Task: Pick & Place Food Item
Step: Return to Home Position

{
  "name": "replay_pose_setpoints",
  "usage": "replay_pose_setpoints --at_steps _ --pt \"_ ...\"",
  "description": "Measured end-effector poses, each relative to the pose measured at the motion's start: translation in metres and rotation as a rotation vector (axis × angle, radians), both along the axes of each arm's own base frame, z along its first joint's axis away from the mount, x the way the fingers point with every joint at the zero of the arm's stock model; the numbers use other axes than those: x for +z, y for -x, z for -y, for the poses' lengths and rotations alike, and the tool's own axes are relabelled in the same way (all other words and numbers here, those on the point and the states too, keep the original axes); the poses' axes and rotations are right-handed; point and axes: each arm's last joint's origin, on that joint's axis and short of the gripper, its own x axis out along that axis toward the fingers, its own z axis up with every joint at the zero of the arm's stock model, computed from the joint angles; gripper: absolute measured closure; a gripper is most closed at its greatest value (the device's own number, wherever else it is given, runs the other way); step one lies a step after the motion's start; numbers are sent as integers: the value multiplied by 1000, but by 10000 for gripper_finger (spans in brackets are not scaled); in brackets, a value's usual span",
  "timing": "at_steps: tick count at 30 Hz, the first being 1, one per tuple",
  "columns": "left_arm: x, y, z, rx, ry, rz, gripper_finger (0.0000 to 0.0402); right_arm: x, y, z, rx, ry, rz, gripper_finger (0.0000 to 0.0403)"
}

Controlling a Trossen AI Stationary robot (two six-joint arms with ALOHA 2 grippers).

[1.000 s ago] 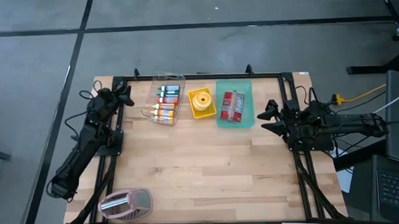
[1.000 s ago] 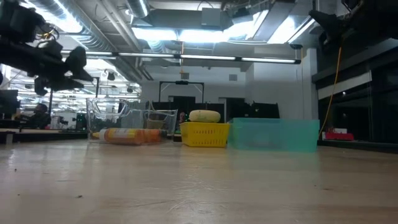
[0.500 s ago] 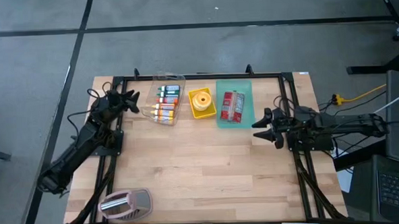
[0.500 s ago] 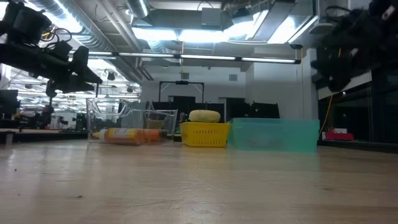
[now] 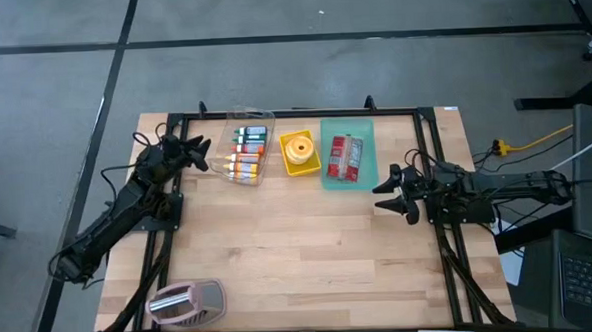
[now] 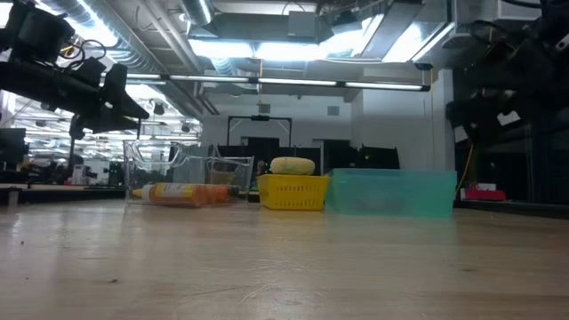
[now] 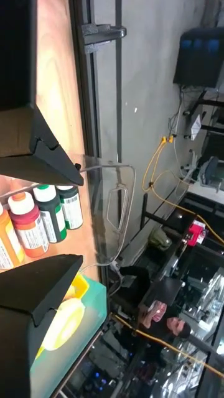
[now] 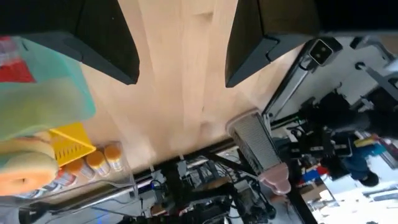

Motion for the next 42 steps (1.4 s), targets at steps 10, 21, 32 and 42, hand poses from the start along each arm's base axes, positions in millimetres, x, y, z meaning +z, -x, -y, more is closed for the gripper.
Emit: replay_pose_setpoints --at_steps 10,21,32,42 --pt "0 0 0 -1 -9 -11 217 -4 1 0 -4 -67 -54 167" --pt "4 -6 10 -88 -53 23 217 -4 1 0 -5 -60 -52 167" --pt "11 -29 52 -593 -87 102 217 8 9 -8 71 -60 86 167" --pt "10 -32 69 -790 -73 103 217 18 15 -8 78 -63 197 167"
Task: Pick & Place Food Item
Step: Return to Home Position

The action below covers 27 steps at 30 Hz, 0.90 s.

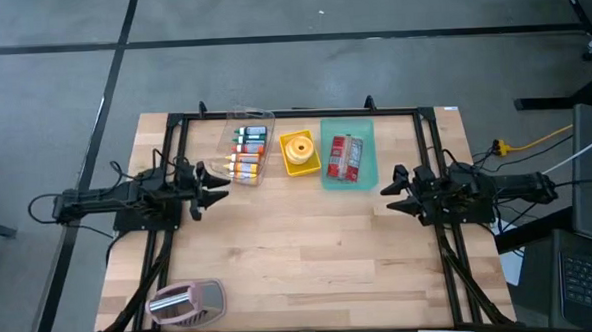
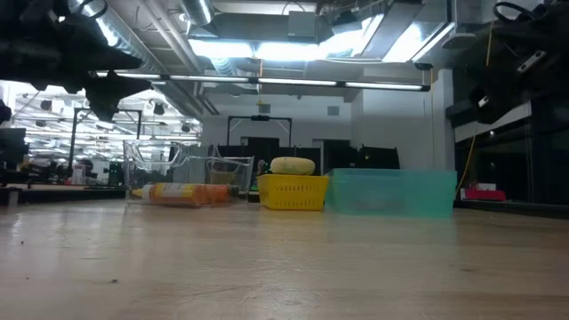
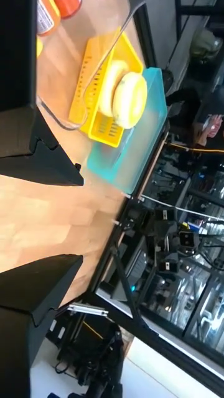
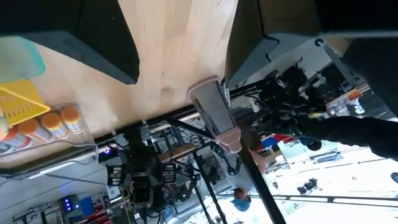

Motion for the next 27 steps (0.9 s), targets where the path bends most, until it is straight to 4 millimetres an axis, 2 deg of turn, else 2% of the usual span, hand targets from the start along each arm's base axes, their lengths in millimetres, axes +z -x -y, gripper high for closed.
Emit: replay_pose_setpoints --at_steps 27 --pt "0 0 -2 18 0 -2 217 0 0 0 1 -5 -2 167"
